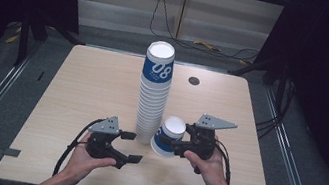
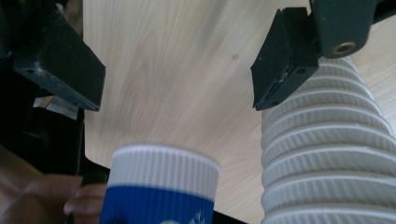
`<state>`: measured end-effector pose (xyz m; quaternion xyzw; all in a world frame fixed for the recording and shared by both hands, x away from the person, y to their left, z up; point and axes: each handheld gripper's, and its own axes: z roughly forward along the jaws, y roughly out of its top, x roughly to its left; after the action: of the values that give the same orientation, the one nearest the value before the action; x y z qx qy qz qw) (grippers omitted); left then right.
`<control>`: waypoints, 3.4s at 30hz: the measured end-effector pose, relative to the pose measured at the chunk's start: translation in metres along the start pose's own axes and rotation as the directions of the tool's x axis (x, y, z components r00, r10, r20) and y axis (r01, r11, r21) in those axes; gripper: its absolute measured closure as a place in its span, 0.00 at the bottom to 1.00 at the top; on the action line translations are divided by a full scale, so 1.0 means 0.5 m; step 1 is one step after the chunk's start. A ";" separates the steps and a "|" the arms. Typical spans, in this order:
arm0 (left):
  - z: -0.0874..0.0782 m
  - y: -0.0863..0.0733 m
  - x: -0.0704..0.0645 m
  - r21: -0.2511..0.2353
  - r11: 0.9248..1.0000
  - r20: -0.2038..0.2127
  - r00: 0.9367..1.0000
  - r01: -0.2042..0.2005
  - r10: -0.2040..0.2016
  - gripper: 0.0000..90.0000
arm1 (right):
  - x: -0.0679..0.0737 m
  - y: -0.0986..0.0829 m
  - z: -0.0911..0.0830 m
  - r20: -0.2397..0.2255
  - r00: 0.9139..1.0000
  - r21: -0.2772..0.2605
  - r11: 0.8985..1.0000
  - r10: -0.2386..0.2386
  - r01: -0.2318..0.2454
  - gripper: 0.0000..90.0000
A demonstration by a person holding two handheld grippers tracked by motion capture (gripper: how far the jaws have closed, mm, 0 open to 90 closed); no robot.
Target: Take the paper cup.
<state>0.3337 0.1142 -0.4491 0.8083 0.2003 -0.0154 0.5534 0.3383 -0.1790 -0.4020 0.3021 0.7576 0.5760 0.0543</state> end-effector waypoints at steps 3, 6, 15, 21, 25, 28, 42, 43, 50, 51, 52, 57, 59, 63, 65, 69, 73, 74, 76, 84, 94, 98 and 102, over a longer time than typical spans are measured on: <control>-0.001 0.000 -0.001 -0.004 1.000 0.005 1.000 -0.008 0.008 0.20 | 0.002 -0.008 0.006 -0.020 1.000 0.002 1.000 0.011 -0.011 0.31; 0.000 -0.001 -0.002 -0.004 1.000 0.010 1.000 -0.010 0.010 0.19 | 0.005 -0.019 0.016 -0.044 0.999 0.006 1.000 0.010 -0.010 0.31; 0.010 -0.003 -0.017 -0.024 0.999 0.028 0.999 0.022 -0.022 0.19 | 0.017 -0.039 0.039 -0.078 0.997 0.029 0.999 0.027 -0.025 0.31; 0.009 -0.002 -0.017 -0.036 0.999 0.031 0.999 0.029 -0.028 0.17 | 0.029 -0.038 0.041 -0.124 0.992 0.010 0.999 0.038 -0.037 0.31; 0.014 -0.004 -0.020 -0.017 1.000 0.035 0.999 0.018 -0.017 0.18 | 0.035 -0.039 0.046 -0.129 0.991 0.005 0.999 0.033 -0.032 0.31; 0.018 -0.004 -0.024 -0.021 1.000 0.049 0.999 0.004 -0.003 0.18 | 0.039 -0.045 0.053 -0.150 0.988 0.020 0.999 0.029 -0.026 0.31; 0.031 -0.006 -0.025 -0.050 0.999 0.087 0.996 0.007 -0.003 0.17 | 0.061 -0.046 0.079 -0.189 0.982 -0.018 1.000 0.020 -0.024 0.32; 0.033 -0.009 -0.025 -0.050 0.999 0.087 0.996 0.013 -0.009 0.16 | 0.062 -0.045 0.080 -0.192 0.981 -0.028 0.999 0.018 -0.024 0.32; 0.035 -0.014 -0.029 -0.065 0.998 0.083 0.996 0.021 -0.015 0.17 | 0.074 -0.047 0.087 -0.192 0.981 -0.047 0.999 0.000 -0.009 0.32; 0.035 -0.013 -0.031 -0.069 0.998 0.076 0.997 0.010 -0.005 0.17 | 0.074 -0.047 0.085 -0.194 0.981 -0.056 0.998 0.002 -0.013 0.32; 0.034 -0.012 -0.032 -0.070 0.998 0.074 0.997 -0.002 0.008 0.17 | 0.075 -0.046 0.084 -0.192 0.981 -0.058 0.998 -0.002 -0.009 0.32; 0.033 -0.009 -0.035 -0.066 0.997 0.068 0.997 -0.042 0.046 0.19 | 0.077 -0.042 0.079 -0.194 0.981 -0.054 0.998 -0.029 0.019 0.30; 0.032 -0.008 -0.033 -0.059 0.997 0.069 0.997 -0.041 0.045 0.19 | 0.076 -0.042 0.079 -0.193 0.981 -0.049 0.999 -0.023 0.014 0.29; 0.033 -0.011 -0.025 -0.049 0.998 0.085 0.996 -0.026 0.031 0.19 | 0.074 -0.044 0.080 -0.176 0.984 -0.034 0.999 -0.018 0.012 0.22; 0.033 -0.013 -0.024 -0.040 0.999 0.083 0.996 -0.028 0.032 0.19 | 0.072 -0.046 0.081 -0.187 0.982 -0.026 1.000 0.005 -0.010 0.19; 0.031 -0.017 -0.024 -0.043 0.999 0.099 0.995 -0.030 0.034 0.19 | 0.070 -0.045 0.080 -0.182 0.983 -0.028 0.999 0.020 -0.026 0.16; 0.027 -0.024 -0.019 -0.024 1.000 0.099 0.995 -0.020 0.022 0.19 | 0.070 -0.040 0.072 -0.190 0.981 -0.015 0.999 0.027 -0.030 0.16; 0.025 -0.025 -0.018 -0.025 0.999 0.091 0.996 -0.020 0.022 0.19 | 0.070 -0.040 0.071 -0.183 0.983 -0.014 1.000 0.024 -0.027 0.16; 0.020 -0.024 -0.013 -0.022 1.000 0.090 0.996 -0.014 0.016 0.19 | 0.067 -0.040 0.068 -0.185 0.982 -0.013 0.999 0.026 -0.029 0.16; 0.007 -0.023 0.003 -0.002 1.000 0.086 0.996 0.016 -0.016 0.19 | 0.058 -0.038 0.057 -0.175 0.984 0.014 0.999 0.031 -0.029 0.16; 0.001 -0.021 0.009 0.063 0.997 0.068 0.997 0.039 -0.043 0.19 | 0.046 -0.037 0.042 -0.150 0.988 0.085 0.996 0.031 -0.018 0.16; 0.001 -0.012 0.006 0.097 0.995 0.071 0.997 0.030 -0.037 0.20 | 0.045 -0.037 0.037 -0.149 0.989 0.106 0.994 0.013 0.003 0.16; 0.002 -0.006 0.003 0.126 0.992 0.071 0.997 0.008 -0.017 0.20 | 0.045 -0.041 0.031 -0.149 0.989 0.136 0.990 -0.001 0.022 0.16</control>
<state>0.3344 0.1147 -0.4525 0.8391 0.1838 -0.0606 0.5083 0.3183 -0.1576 -0.4196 0.2571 0.7991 0.5431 -0.0198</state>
